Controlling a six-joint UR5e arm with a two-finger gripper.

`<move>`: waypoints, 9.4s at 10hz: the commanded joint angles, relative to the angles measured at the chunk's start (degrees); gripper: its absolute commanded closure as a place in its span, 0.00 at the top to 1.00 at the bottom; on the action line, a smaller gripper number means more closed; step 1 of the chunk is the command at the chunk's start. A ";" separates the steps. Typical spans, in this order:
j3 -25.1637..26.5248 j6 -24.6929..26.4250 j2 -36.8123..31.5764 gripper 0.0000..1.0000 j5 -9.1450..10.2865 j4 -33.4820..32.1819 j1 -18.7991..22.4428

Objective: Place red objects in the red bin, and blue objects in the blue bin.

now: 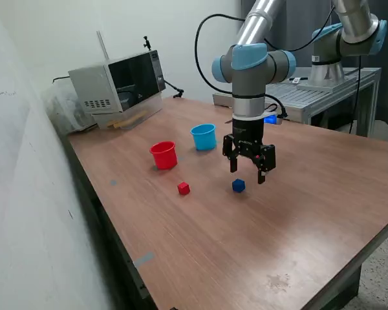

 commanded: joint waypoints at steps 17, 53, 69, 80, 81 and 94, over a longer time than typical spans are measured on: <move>-0.12 -1.38 1.72 0.00 -0.18 -1.54 -2.53; 29.85 -3.77 -30.90 1.00 0.08 2.33 -3.23; 23.69 0.02 -11.82 1.00 0.17 -3.65 -8.51; 24.22 -0.07 -11.47 0.00 0.87 -3.91 -6.48; 24.31 0.02 -11.47 0.00 0.87 -3.82 -6.48; 9.22 -2.97 -18.79 0.00 0.34 4.53 -17.09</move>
